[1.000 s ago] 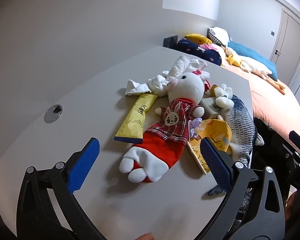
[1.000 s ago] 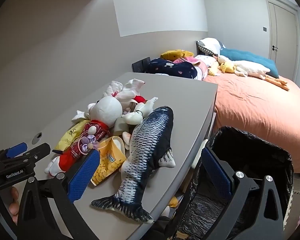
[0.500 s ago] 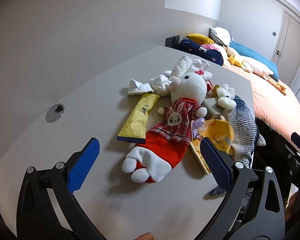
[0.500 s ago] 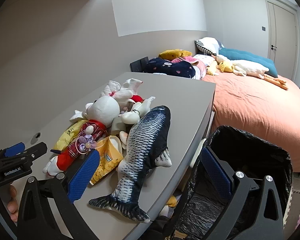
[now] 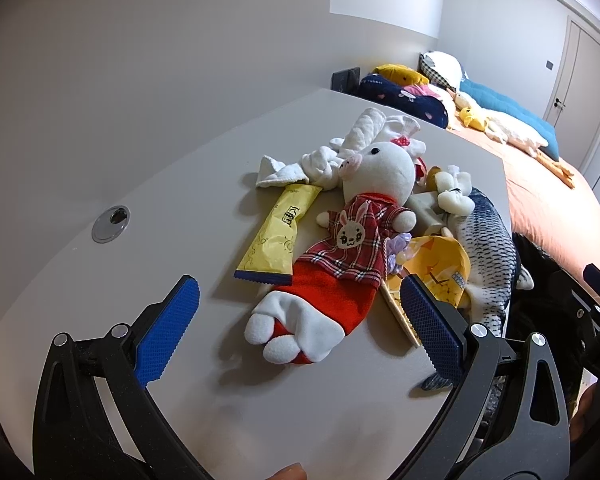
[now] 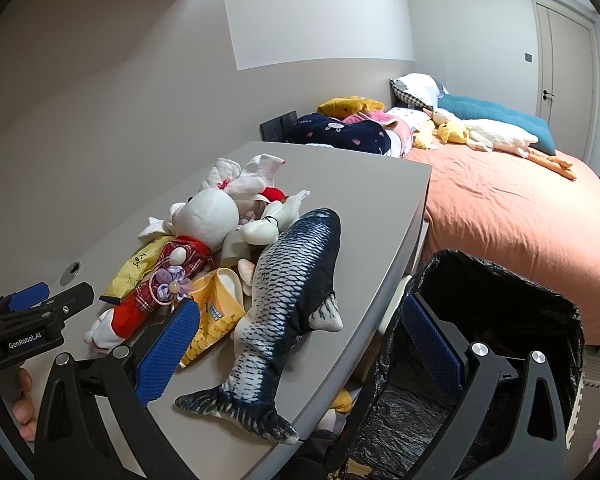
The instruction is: Organize soft objects
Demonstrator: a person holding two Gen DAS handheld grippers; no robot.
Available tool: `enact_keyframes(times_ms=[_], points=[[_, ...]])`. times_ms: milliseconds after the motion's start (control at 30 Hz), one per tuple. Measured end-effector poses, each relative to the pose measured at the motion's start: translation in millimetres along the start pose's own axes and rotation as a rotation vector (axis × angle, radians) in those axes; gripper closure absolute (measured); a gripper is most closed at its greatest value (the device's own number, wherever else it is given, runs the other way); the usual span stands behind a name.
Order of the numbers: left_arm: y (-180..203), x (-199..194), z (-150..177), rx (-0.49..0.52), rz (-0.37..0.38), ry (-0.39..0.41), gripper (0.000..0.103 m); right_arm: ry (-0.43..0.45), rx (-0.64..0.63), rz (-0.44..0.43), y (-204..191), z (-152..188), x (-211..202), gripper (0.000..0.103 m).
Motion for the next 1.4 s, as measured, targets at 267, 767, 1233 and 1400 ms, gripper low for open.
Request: enact_keyframes(times_ms=[267, 767, 1233, 1400], points=[[2.6, 1.4, 1.0, 0.005, 0.004, -0.003, 0.006, -0.001, 0.002, 0.002, 2.7, 0.0, -1.7, 0.002], [2.7, -1.1, 0.3, 0.006, 0.0, -0.004, 0.006, -0.003, 0.001, 0.005, 3.8, 0.8, -2.4, 0.002], [4.2, 2.4, 2.8, 0.017, 0.0, -0.018, 0.006, -0.006, -0.002, 0.005, 2.7, 1.6, -0.8, 0.002], [0.7, 7.4, 4.2, 0.007, -0.002, -0.031, 0.006, -0.007, -0.009, 0.003, 7.2, 4.8, -0.8, 0.002]])
Point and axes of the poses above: each gripper's, at about its wrist camera, not at the fingertips, and x roughly the way its jaws point, y to its right, z to its underside, the point moved 10 cm from there along x, roughly the way its jaws point, and after that the axes turned 2 degrees about z, right-handed, at the moved point
